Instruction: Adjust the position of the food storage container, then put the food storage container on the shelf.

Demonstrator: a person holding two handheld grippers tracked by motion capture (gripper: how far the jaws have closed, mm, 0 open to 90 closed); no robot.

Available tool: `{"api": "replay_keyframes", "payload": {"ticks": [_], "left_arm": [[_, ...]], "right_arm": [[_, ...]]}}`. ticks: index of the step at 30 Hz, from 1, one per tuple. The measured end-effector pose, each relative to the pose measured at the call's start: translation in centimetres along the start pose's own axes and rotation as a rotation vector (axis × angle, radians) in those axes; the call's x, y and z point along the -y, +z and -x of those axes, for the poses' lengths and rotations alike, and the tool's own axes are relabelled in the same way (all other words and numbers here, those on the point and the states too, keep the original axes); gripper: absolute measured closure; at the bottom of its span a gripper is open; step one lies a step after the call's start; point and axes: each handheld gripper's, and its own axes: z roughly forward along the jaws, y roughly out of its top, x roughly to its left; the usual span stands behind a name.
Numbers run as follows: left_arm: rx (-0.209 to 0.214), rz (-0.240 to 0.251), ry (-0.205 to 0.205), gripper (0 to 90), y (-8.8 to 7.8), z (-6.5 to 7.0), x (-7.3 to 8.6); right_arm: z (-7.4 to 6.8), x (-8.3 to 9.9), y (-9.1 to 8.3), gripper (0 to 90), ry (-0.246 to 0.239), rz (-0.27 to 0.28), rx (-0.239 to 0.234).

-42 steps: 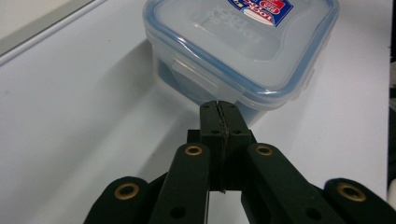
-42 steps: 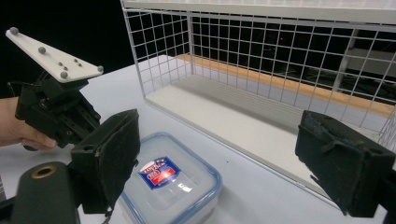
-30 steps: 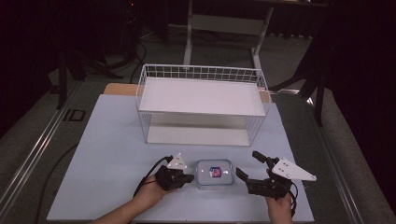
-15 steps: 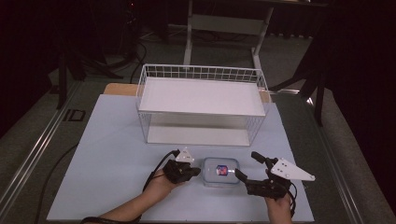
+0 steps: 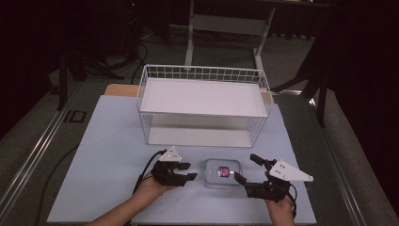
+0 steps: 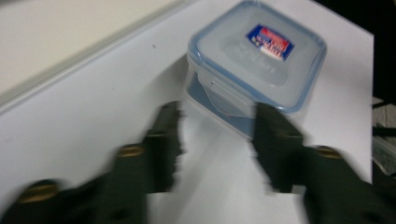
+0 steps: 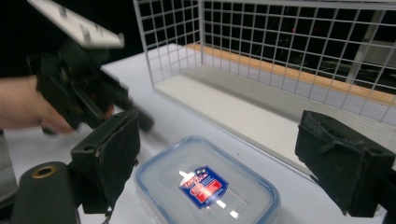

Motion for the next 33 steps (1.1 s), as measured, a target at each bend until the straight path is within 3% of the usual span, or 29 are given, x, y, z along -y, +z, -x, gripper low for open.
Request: {"api": "replay_keyframes", "payload": {"ticks": [2,4,7,9,10,14,17,19,22,26,28,33], "left_arm": [[-0.030,0.020,0.019,32.1,-0.9,0.2,-0.2],[-0.013,0.037,0.036,16.2,-1.9,0.2,-0.4],[-0.009,0.094,0.037,10.8,-3.3,0.3,-1.0],[-0.003,0.118,0.026,6.0,-3.9,0.4,-1.5],[-0.003,0.118,0.023,3.6,-4.1,0.5,-1.7],[0.003,0.138,0.025,2.9,-4.2,1.2,-2.5],[0.007,0.139,0.029,2.9,-3.9,1.5,-3.2],[0.004,0.134,0.031,2.9,-3.5,1.7,-3.6],[0.013,0.135,0.027,2.9,-3.0,2.0,-4.4],[0.038,0.122,0.016,2.9,-2.3,2.1,-5.4],[0.072,0.106,-0.019,2.9,-1.7,1.9,-5.8],[0.070,0.097,-0.058,2.9,0.0,1.8,-6.2]], "right_arm": [[-0.3,-0.1,0.0,14.1,-0.011,0.012,0.008],[-0.5,-0.2,0.0,13.5,-0.031,0.013,0.019],[-0.9,-0.5,-0.3,12.5,-0.060,0.021,0.055],[-1.1,-0.8,-0.2,12.6,-0.083,-0.020,0.039],[-1.2,-0.9,-0.3,12.5,-0.094,-0.014,0.054],[-1.5,-1.5,-0.2,15.5,-0.130,-0.044,0.038],[-1.5,-1.7,-0.1,17.9,-0.107,-0.037,0.017],[-1.2,-1.9,0.2,18.1,-0.092,-0.073,-0.020],[-0.9,-2.2,0.5,17.4,-0.117,-0.111,0.026],[-0.4,-2.6,0.9,14.8,-0.113,-0.135,0.044],[-0.3,-2.9,1.0,14.2,-0.106,-0.151,0.051],[0.4,-3.0,1.7,13.2,-0.044,-0.212,0.043]]}}
